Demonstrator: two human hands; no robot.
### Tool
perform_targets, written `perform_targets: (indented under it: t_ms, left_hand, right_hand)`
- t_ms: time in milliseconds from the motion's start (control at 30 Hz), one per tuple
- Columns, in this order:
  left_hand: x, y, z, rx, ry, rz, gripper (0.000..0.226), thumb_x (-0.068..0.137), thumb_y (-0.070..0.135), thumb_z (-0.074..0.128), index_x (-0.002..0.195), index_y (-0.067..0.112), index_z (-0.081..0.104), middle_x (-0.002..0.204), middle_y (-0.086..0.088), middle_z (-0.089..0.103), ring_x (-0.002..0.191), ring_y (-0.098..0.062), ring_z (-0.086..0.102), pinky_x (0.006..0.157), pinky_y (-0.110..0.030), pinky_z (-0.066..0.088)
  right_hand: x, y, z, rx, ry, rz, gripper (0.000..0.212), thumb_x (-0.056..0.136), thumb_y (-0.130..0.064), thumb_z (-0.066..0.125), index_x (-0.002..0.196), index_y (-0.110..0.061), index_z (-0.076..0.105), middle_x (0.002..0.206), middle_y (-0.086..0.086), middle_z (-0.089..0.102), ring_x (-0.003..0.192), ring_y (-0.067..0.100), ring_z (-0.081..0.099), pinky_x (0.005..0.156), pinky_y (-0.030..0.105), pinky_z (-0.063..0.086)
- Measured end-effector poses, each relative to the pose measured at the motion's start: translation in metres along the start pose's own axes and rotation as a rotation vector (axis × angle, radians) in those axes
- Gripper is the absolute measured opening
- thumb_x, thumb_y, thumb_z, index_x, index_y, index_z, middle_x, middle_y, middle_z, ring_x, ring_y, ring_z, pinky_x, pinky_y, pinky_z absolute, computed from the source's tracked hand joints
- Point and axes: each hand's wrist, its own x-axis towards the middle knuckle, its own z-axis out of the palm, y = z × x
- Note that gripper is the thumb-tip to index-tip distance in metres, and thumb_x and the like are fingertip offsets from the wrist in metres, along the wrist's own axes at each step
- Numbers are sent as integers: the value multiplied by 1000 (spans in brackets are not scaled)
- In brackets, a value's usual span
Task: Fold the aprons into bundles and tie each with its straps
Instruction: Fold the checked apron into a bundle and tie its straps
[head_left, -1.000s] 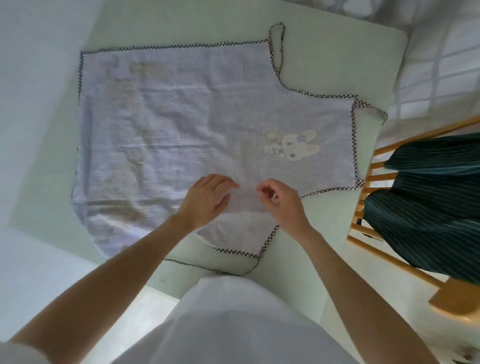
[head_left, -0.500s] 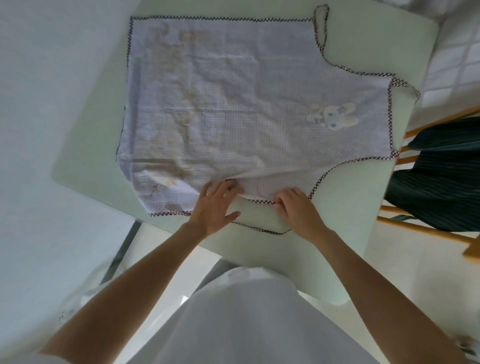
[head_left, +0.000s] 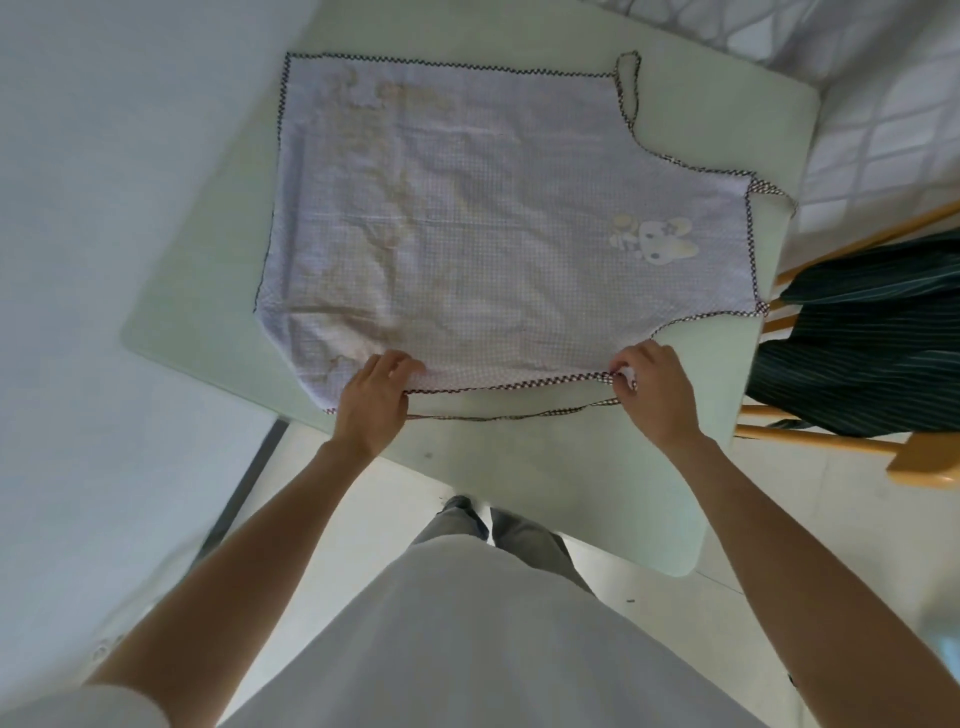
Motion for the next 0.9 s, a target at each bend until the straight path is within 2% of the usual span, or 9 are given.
perform_targets:
  t_ms: [67,167,367,500,567,667,733,800,900]
  left_hand:
    - [-14,-13,-7,-18,1,-62,28,74,-5,63,93,15,66,97,-3,63,88,-27,58,58,-36,53]
    - [-26,-26,-11,-45,-7,-180,13,88,14,59,92,22,69,95,1,66,90,-24,59,68,-34,50]
    - [-33,-19,-20,-136,50,-401,16,92,18,53,97,19,68,95,-1,68,86,-24,61,67,-30,41]
    - [-48,-24,-29,-2,125,-451,11,90,19,58,93,17,68,90,-6,70,81,-30,60,70,-36,44]
    - [-58,-22,-33,4,176,-510,12,91,18,56,95,16,68,92,-6,69,86,-28,58,67,-36,44]
    - [-66,-12,-39,-99,255,-582,20,94,12,48,98,14,68,100,-5,68,90,-26,60,70,-33,46]
    - [-69,-5,-44,-396,294,-656,24,93,7,44,91,17,66,95,-1,67,83,-21,60,72,-30,46]
    - [-79,1,-50,-614,322,-700,29,88,1,40,80,22,59,78,4,61,70,-11,52,65,-25,39]
    - [-96,8,-56,-567,309,-618,22,90,3,37,85,16,53,73,1,56,65,-6,49,58,-19,35]
  right_hand:
    - [-10,-2,5,147,50,184,7,86,-15,64,92,-14,66,93,7,61,81,23,57,70,36,50]
    - [-19,-7,7,345,88,434,14,90,-21,61,99,-12,68,99,9,66,83,22,62,80,36,49]
    - [-27,-7,17,340,189,526,21,93,-18,49,100,-16,68,105,14,61,90,27,56,78,29,40]
    - [-31,-14,3,697,324,624,21,97,-11,42,99,-18,61,104,6,58,73,10,59,74,31,46]
    - [-35,-13,-8,807,363,586,21,96,-7,43,96,-18,61,96,0,62,63,0,60,72,26,51]
    - [-43,-3,-27,700,278,433,18,95,-7,47,104,-9,63,88,-3,63,57,1,57,63,18,50]
    - [-48,6,-36,525,213,304,17,94,-9,51,106,-5,64,93,4,64,71,7,57,68,22,46]
    - [-56,15,-42,422,168,178,17,93,-10,55,104,-2,64,95,8,63,85,16,55,75,25,40]
    - [-63,29,-50,418,123,63,24,93,-21,52,104,-2,62,92,5,57,88,22,52,76,28,38]
